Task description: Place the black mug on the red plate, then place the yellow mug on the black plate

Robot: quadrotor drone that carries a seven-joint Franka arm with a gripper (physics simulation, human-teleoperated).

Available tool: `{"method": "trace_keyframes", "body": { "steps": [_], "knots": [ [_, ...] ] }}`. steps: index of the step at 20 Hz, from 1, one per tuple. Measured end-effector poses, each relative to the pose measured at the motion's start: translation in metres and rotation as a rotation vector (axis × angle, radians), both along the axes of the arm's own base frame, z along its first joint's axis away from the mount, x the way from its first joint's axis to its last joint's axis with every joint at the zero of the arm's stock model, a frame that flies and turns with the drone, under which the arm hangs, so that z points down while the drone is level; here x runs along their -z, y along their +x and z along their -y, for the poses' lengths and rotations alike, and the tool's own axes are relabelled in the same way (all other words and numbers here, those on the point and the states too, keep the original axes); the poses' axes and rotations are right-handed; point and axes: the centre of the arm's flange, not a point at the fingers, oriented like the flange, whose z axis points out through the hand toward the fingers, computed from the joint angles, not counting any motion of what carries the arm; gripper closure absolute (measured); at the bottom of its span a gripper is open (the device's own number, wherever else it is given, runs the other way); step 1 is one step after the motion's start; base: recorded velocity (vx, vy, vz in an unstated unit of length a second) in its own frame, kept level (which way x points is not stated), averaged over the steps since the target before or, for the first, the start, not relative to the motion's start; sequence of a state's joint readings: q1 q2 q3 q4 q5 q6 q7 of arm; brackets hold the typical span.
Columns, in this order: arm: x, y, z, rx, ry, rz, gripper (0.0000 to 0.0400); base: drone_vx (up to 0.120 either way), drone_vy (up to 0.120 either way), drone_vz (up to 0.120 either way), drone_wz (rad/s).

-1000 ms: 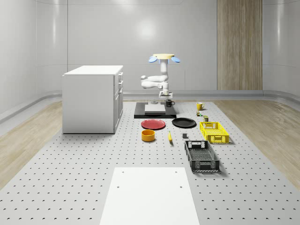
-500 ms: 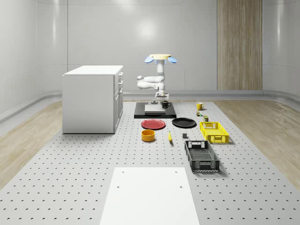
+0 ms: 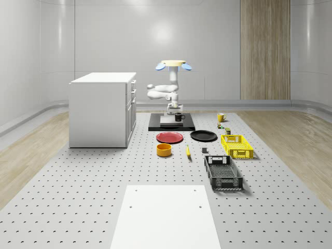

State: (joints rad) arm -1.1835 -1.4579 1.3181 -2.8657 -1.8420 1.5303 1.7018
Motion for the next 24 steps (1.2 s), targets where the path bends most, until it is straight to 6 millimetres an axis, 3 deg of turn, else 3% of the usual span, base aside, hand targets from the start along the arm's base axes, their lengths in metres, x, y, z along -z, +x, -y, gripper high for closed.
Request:
{"method": "trace_keyframes", "body": {
  "steps": [5, 14, 18, 24],
  "knots": [
    [0.0, 0.0, 0.0, 0.0, 0.0, 0.0, 0.029, 0.12, -0.016, 0.0, 0.0],
    [0.0, 0.0, 0.0, 0.0, 0.0, 0.0, 0.029, 0.12, -0.116, 0.0, 0.0],
    [0.0, 0.0, 0.0, 0.0, 0.0, 0.0, 0.029, 0.12, 0.0, 0.0, 0.0],
    [0.0, 0.0, 0.0, 0.0, 0.0, 0.0, 0.029, 0.12, -0.08, 0.0, 0.0]
  ]
}}
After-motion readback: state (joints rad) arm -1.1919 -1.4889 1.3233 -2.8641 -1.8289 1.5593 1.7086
